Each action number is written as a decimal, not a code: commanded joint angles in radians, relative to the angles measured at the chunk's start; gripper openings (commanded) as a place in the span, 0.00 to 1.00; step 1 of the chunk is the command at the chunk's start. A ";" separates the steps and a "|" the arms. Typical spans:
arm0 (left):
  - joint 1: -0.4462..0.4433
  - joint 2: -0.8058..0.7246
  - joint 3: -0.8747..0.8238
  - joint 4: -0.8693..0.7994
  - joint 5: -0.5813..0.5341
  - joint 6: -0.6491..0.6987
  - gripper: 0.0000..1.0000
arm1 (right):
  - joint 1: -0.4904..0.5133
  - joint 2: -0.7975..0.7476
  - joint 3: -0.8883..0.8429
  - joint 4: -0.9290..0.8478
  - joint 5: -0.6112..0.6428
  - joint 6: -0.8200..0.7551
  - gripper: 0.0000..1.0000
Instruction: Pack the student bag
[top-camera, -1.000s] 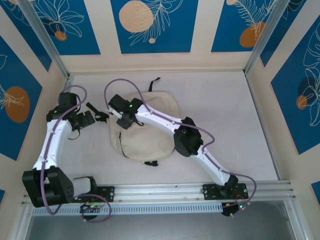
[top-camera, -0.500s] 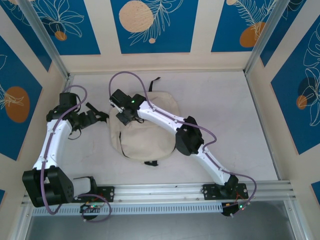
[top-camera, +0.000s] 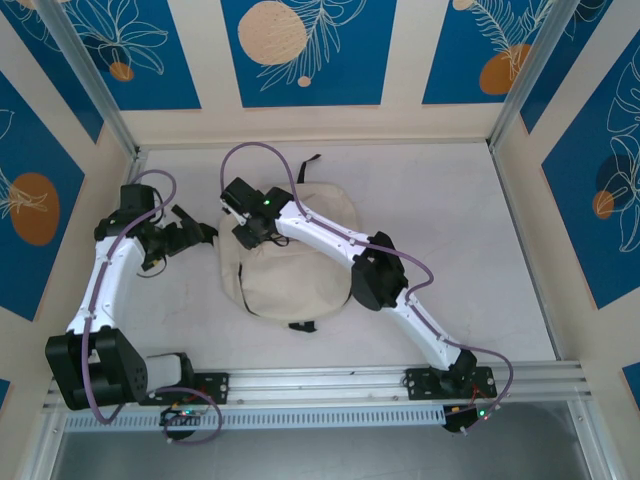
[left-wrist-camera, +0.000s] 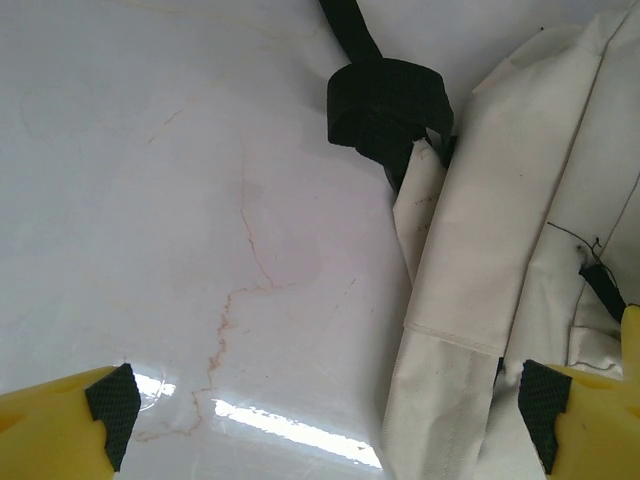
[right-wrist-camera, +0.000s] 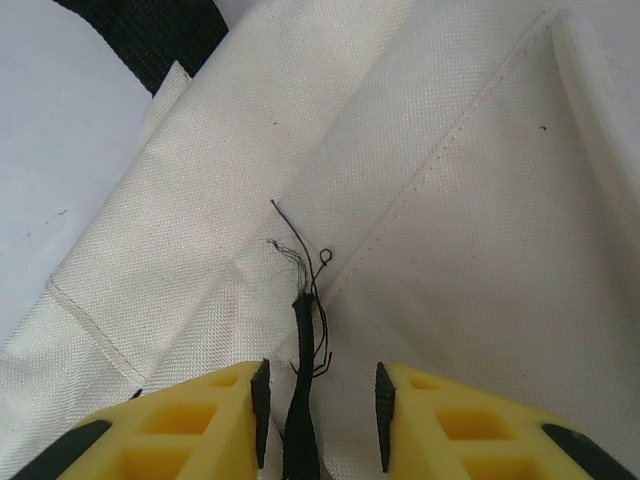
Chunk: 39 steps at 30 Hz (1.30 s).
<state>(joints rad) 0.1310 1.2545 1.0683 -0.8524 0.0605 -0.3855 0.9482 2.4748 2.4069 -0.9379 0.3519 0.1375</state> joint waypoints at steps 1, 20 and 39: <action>0.015 0.007 -0.003 0.001 0.019 0.006 0.98 | 0.012 0.037 0.023 -0.031 0.018 -0.015 0.36; 0.015 0.011 -0.014 0.018 0.138 -0.008 0.97 | 0.005 -0.012 0.025 -0.034 0.014 0.059 0.06; -0.084 0.160 -0.131 0.277 0.513 -0.209 0.79 | -0.023 -0.187 -0.089 0.034 -0.098 0.266 0.00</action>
<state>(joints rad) 0.0628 1.3918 0.9588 -0.6407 0.4988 -0.5468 0.9333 2.3638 2.3314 -0.9287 0.3061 0.3492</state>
